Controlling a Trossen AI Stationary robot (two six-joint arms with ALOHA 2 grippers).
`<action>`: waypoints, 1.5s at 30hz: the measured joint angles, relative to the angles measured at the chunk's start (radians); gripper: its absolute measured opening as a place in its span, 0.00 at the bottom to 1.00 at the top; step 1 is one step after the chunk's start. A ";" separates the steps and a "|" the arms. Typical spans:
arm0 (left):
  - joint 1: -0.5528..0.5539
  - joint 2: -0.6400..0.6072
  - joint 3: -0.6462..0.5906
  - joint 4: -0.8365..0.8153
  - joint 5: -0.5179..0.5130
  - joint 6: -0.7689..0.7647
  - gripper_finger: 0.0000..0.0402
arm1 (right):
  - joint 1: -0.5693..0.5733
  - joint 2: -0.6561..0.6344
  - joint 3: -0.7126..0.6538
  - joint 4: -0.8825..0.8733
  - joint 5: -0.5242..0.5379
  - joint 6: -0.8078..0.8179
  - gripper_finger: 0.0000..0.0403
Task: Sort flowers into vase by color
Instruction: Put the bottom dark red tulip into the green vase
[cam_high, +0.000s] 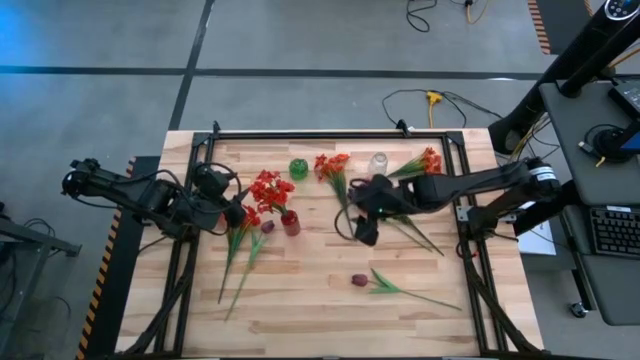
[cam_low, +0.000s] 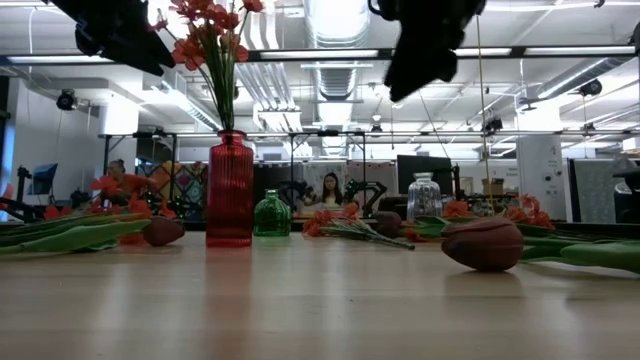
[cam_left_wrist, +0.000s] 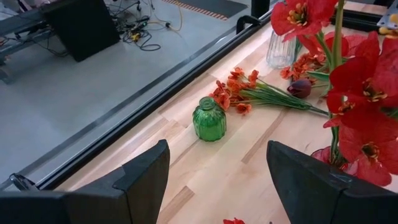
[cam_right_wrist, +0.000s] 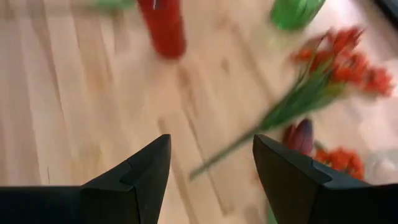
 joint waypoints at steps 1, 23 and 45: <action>0.000 0.000 0.000 0.001 0.000 -0.003 0.62 | 0.012 0.010 0.000 -0.025 -0.009 -0.012 0.54; -0.188 0.040 0.053 -0.012 0.292 -0.296 0.62 | 0.232 0.031 -0.242 0.088 -0.041 -0.068 0.54; -0.396 0.246 0.084 -0.236 0.722 -0.739 0.62 | 0.505 0.177 -0.305 0.277 -0.032 0.188 0.54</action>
